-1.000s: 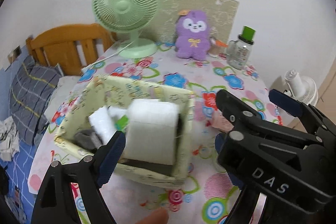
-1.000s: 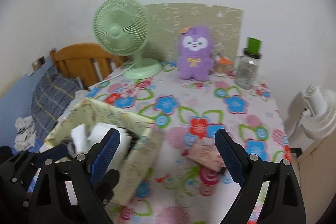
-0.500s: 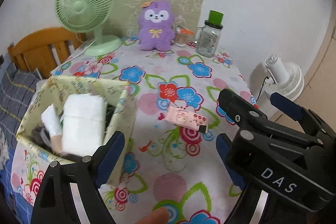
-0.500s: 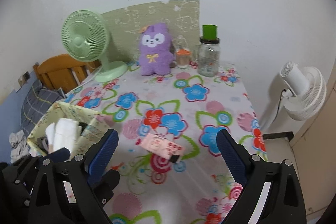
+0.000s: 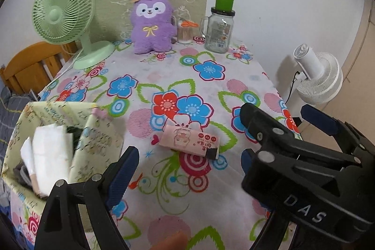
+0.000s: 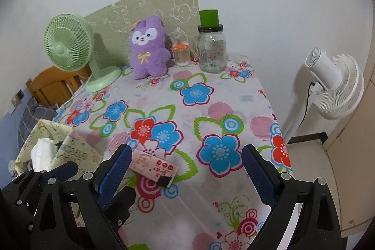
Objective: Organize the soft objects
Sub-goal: 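Move both grippers back toward the pink wet-wipes pack on the table, then close the left gripper on the pink wet-wipes pack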
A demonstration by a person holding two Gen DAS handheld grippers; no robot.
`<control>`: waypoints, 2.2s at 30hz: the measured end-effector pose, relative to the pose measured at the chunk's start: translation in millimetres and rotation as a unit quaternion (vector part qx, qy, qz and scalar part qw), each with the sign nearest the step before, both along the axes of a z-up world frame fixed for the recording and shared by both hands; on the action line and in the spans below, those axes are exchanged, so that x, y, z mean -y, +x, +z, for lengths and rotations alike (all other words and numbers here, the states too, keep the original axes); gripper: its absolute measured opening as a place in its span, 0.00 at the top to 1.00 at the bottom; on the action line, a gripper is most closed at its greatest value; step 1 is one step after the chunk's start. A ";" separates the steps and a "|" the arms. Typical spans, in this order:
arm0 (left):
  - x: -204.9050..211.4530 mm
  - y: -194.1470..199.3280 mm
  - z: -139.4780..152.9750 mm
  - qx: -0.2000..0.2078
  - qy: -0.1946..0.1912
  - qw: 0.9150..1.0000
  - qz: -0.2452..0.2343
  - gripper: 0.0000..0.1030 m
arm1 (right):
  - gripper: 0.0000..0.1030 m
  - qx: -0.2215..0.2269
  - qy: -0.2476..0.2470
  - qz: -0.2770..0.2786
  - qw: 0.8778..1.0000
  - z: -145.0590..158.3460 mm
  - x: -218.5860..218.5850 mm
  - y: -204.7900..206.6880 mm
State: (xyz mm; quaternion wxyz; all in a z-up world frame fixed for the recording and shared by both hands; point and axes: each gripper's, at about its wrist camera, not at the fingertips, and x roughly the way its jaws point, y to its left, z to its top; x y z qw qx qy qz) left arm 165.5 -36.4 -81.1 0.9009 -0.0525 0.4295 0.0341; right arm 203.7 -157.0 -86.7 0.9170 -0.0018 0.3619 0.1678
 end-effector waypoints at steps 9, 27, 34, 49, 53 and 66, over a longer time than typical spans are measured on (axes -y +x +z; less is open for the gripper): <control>7.7 26.4 -14.5 -0.015 0.007 1.000 -0.011 0.12 | 0.06 -0.002 -0.013 0.006 1.000 -11.3 -5.7 22.9; 1.4 56.2 -41.3 -0.042 -0.006 0.999 0.005 0.12 | 0.06 -0.019 -0.028 0.004 0.999 -33.9 -12.9 53.3; 0.3 63.4 -52.8 -0.060 -0.015 0.998 0.004 0.12 | 0.06 -0.027 -0.028 0.004 0.999 -41.2 -12.3 57.6; -1.0 77.9 -72.4 -0.074 -0.013 0.997 0.006 0.16 | 0.06 -0.042 -0.027 0.008 0.999 -56.6 -7.7 67.0; -0.4 78.9 -75.6 -0.079 -0.013 0.997 0.006 0.29 | 0.06 -0.051 -0.021 0.003 0.998 -61.7 -4.9 68.8; -2.5 76.2 -71.2 -0.080 -0.005 0.997 0.002 0.65 | 0.06 -0.045 -0.021 0.005 0.999 -55.9 -10.5 65.1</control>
